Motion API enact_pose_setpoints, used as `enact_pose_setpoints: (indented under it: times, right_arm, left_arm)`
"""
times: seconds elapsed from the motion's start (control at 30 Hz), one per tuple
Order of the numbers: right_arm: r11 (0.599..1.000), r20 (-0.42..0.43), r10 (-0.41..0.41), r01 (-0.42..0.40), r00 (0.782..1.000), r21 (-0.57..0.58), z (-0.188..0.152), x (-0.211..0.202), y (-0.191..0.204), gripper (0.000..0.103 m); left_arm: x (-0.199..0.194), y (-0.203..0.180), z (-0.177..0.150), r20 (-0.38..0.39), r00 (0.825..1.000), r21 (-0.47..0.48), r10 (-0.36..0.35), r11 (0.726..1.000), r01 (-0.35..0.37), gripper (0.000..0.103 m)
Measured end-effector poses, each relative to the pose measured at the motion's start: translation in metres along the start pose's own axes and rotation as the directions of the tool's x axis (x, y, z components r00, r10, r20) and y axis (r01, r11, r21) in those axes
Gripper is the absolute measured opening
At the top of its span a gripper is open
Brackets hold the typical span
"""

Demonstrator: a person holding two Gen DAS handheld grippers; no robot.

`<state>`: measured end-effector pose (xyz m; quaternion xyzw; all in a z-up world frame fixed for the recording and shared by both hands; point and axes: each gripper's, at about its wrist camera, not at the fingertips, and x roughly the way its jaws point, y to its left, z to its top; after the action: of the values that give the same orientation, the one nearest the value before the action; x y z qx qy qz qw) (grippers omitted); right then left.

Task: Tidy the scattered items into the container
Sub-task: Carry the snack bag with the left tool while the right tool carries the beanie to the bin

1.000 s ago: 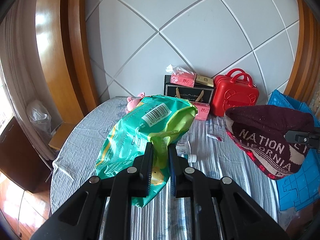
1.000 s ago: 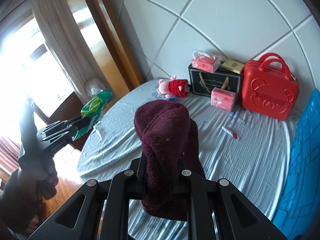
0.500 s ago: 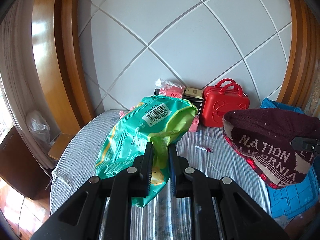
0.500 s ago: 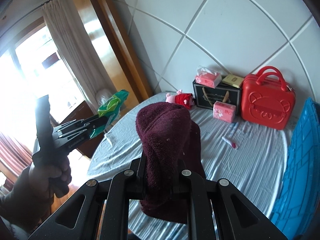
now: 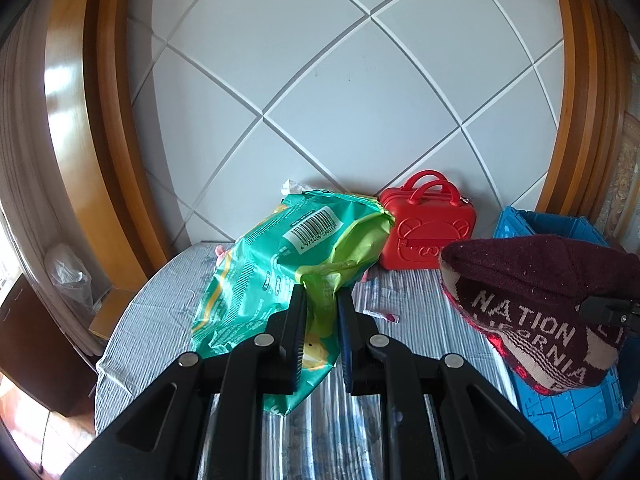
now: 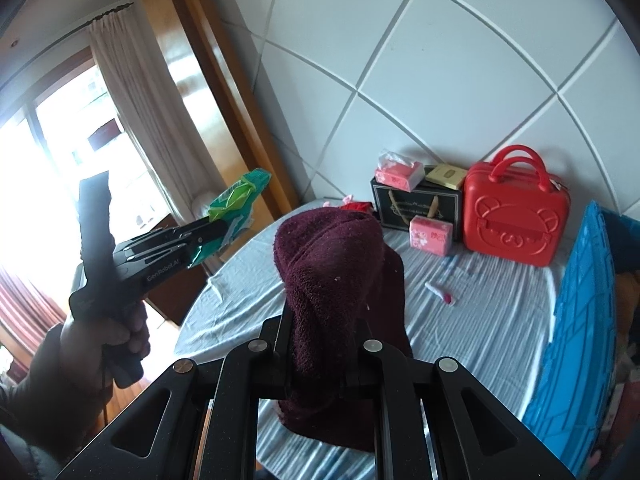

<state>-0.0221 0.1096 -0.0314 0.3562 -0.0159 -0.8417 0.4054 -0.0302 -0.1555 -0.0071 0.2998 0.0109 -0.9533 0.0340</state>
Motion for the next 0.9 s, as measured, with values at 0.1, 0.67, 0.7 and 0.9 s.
enact_pose_setpoints:
  times: [0.1,0.67,0.7,0.9]
  right_arm:
    - [1.0,0.006,-0.008,0.008,1.0,0.009,-0.002,-0.01,-0.011,0.014]
    - [0.989,0.055,-0.117,0.111,0.992,0.099,-0.021,-0.075,-0.09,0.014]
    - [0.987,0.058,-0.127,0.12,0.99,0.108,-0.023,-0.079,-0.096,0.014]
    - [0.974,0.082,-0.178,0.163,0.981,0.159,-0.03,-0.106,-0.123,0.014]
  left_arm:
    - [-0.001,-0.014,0.005,0.002,1.0,0.012,-0.013,1.0,0.013,0.014]
    - [0.013,-0.121,0.044,0.011,0.994,0.127,-0.107,0.986,0.104,0.014]
    - [0.014,-0.129,0.046,0.01,0.994,0.136,-0.113,0.985,0.111,0.014]
    - [0.022,-0.174,0.058,0.002,0.987,0.195,-0.159,0.968,0.155,0.014]
